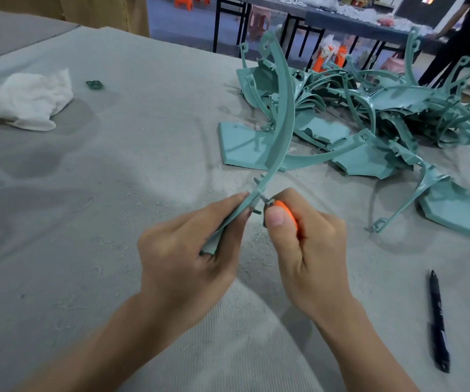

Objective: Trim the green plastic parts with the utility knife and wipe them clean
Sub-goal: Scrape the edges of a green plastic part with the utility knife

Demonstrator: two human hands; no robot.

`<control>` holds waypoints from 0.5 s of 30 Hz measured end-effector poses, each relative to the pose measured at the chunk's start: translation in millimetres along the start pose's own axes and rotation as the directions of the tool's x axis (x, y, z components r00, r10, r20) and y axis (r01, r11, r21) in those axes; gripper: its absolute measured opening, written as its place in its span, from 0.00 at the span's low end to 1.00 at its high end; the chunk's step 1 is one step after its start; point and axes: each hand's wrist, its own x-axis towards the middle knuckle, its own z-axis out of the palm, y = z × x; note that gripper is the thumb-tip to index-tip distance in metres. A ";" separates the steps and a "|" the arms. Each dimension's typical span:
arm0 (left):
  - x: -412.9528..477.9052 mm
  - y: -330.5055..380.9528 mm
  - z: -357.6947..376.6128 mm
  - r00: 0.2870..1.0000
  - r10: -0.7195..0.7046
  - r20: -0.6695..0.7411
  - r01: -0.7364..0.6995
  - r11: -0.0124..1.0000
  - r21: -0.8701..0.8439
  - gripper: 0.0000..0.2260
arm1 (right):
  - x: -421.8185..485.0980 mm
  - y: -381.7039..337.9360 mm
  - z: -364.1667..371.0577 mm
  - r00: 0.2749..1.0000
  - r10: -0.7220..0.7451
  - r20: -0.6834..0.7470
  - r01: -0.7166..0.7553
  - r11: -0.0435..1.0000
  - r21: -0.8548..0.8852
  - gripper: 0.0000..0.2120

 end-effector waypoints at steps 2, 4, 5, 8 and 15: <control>1.4 -1.8 0.4 1.000 0.010 -0.023 -0.010 1.000 0.015 0.08 | -0.2 -1.7 0.4 0.998 -0.029 0.057 0.027 0.999 0.029 0.14; 1.3 -4.4 -0.1 0.998 0.041 -0.046 -0.038 0.998 0.052 0.06 | -0.8 -0.4 0.2 0.997 -0.005 0.071 -0.004 0.991 0.133 0.19; 0.6 -6.2 -0.4 0.997 0.061 -0.052 -0.057 0.995 0.080 0.05 | -1.1 0.8 -0.6 0.997 0.026 0.079 -0.041 0.980 0.193 0.24; -1.0 -11.5 -1.0 0.992 0.117 -0.042 -0.109 0.982 0.155 0.04 | -0.8 5.8 -4.5 0.981 0.098 0.168 -0.144 0.947 0.287 0.29; -2.7 -16.1 -0.5 0.982 0.187 -0.005 -0.184 0.970 0.157 0.05 | 1.4 14.7 -7.9 0.896 0.225 0.383 -0.387 0.819 0.423 0.27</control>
